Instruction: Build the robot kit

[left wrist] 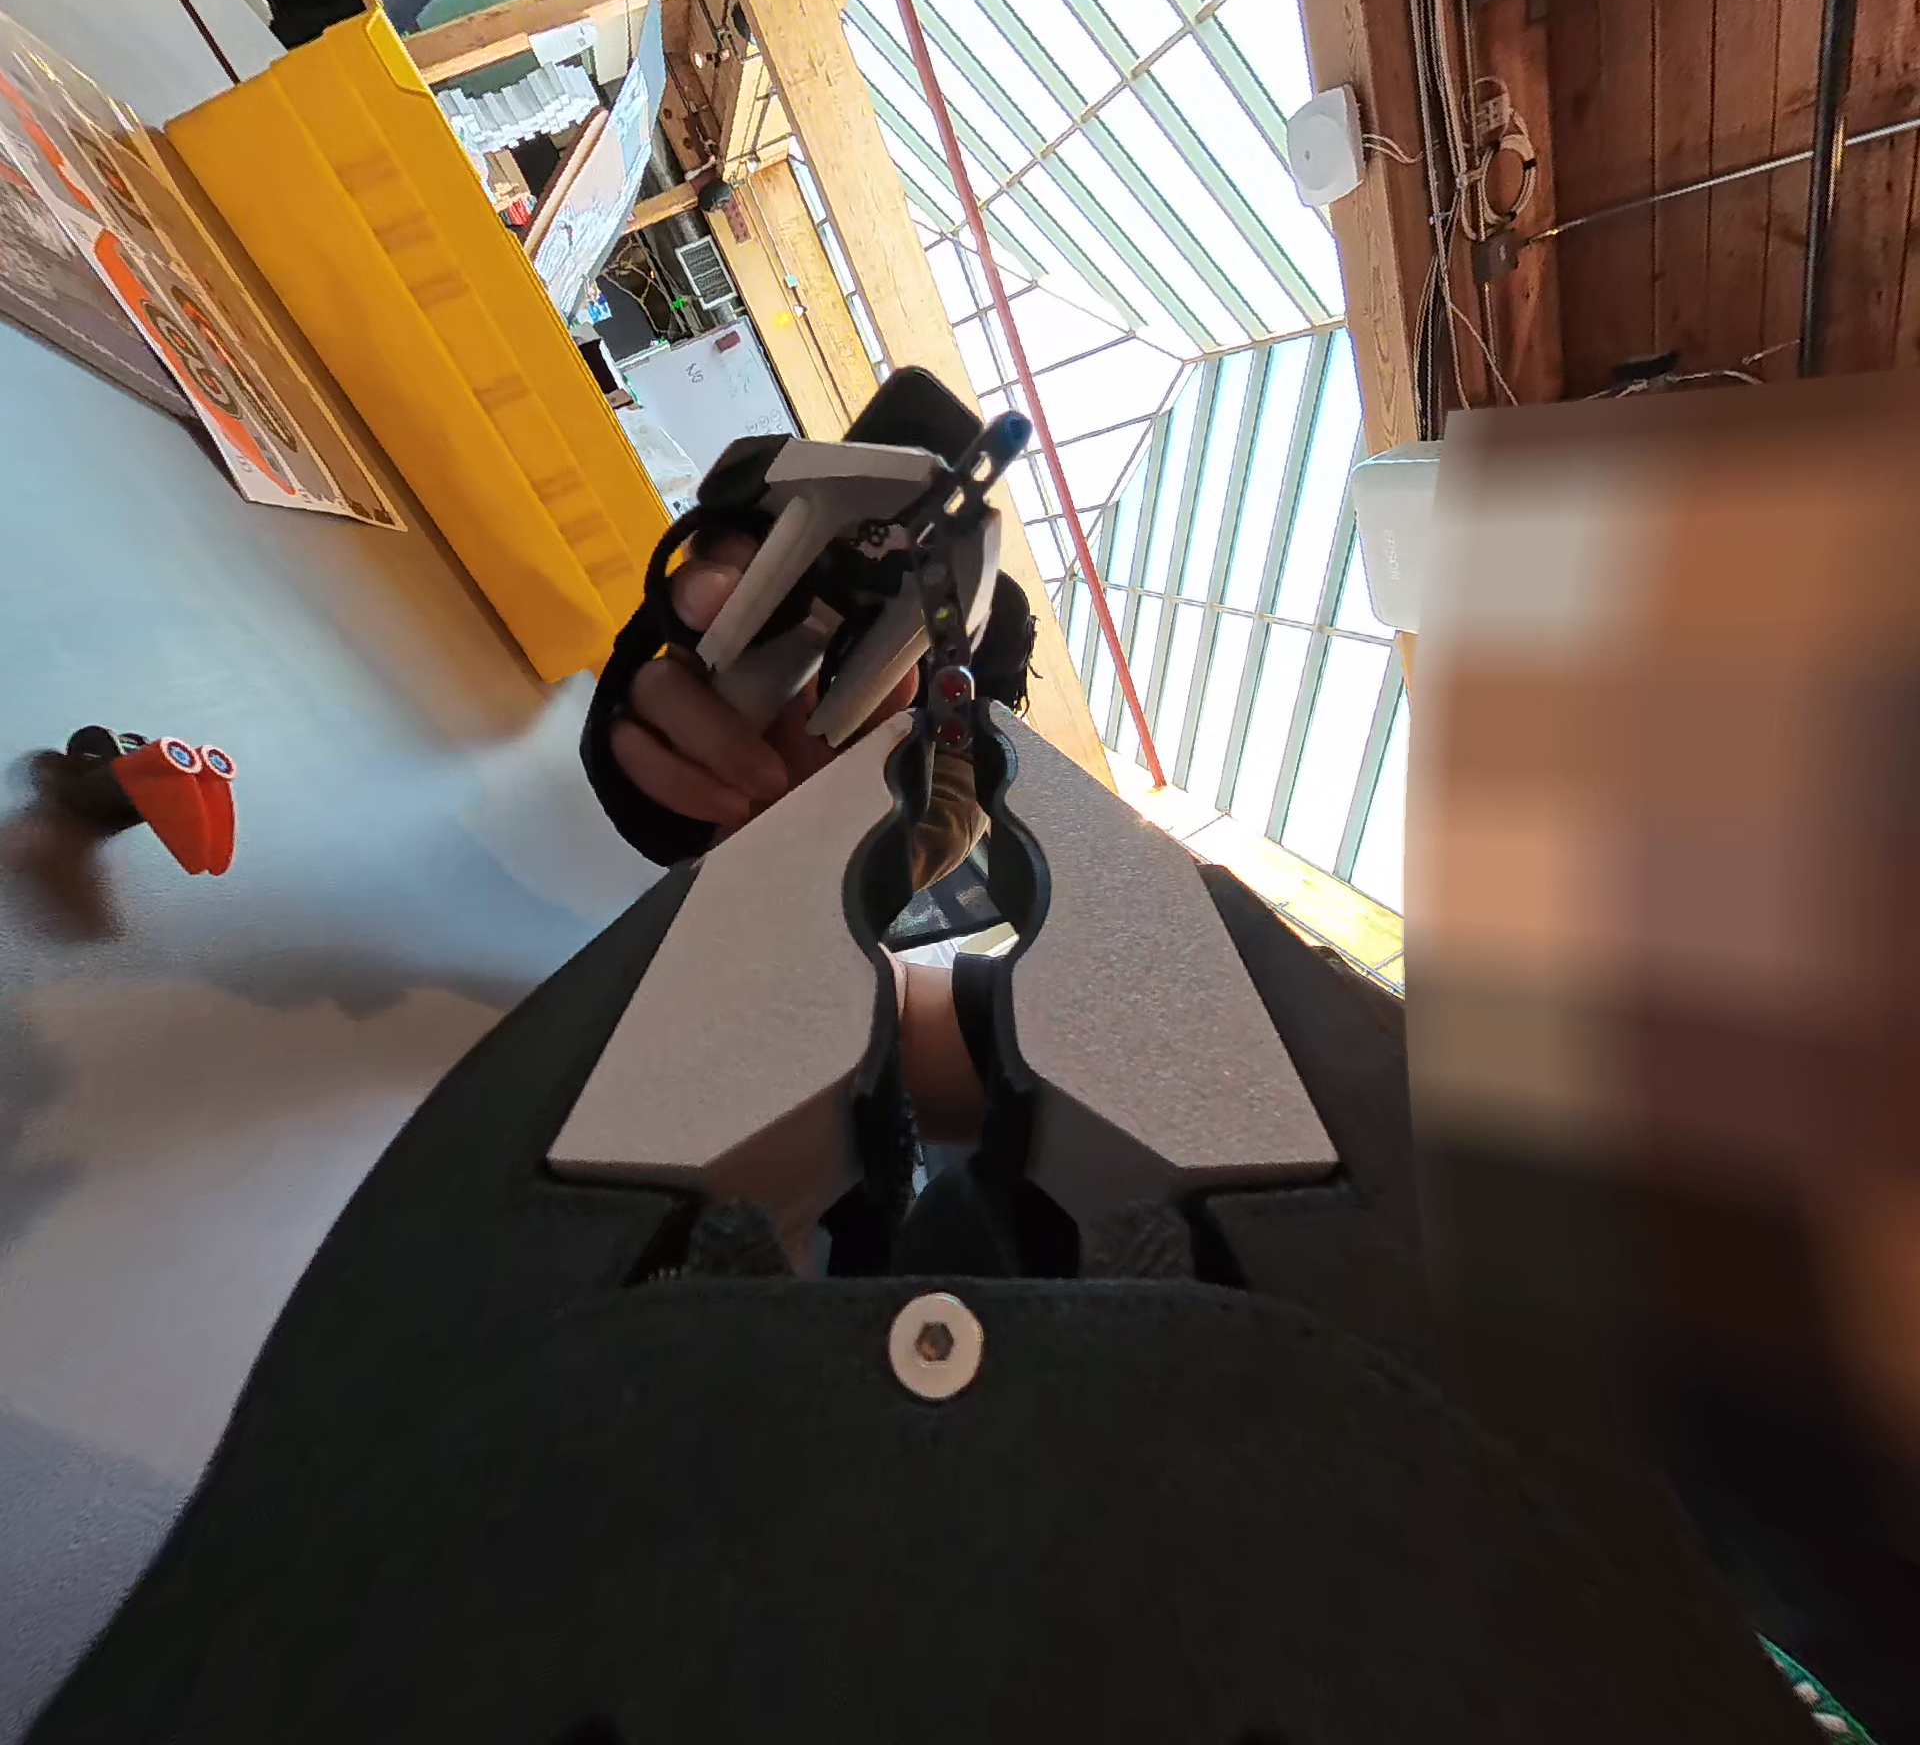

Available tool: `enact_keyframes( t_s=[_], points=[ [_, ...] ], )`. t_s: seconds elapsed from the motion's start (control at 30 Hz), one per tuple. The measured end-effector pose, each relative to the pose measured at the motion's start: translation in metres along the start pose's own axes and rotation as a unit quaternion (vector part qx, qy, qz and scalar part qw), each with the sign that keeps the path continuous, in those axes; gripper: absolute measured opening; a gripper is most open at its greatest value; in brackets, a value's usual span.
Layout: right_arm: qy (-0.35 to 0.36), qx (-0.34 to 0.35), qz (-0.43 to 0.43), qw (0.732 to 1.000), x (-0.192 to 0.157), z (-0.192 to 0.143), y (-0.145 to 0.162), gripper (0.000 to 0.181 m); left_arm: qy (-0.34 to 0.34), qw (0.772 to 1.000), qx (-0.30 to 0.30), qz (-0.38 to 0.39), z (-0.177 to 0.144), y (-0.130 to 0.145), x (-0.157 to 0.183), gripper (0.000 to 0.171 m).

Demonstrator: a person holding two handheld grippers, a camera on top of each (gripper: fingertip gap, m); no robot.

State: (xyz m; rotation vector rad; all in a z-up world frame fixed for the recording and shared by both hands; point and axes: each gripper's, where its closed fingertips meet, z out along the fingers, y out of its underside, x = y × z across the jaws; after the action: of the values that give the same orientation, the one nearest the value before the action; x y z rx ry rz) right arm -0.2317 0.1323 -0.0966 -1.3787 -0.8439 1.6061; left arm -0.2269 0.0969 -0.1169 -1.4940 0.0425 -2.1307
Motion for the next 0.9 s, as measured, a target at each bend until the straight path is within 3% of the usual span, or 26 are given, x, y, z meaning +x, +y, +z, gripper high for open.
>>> enact_keyframes(
  t_s=[0.43,0.9],
  points=[
    [0.064,-0.001,-0.064,0.996,0.0076,0.0037,-0.0005,0.006,-0.012,1.000,0.011,-0.007,-0.0031,-0.0038,-0.0054,0.005],
    [0.063,-0.014,-0.065,0.996,0.0062,0.0077,0.0064,0.007,0.001,0.999,0.009,-0.032,-0.0042,-0.0015,-0.0078,0.005]
  ],
)
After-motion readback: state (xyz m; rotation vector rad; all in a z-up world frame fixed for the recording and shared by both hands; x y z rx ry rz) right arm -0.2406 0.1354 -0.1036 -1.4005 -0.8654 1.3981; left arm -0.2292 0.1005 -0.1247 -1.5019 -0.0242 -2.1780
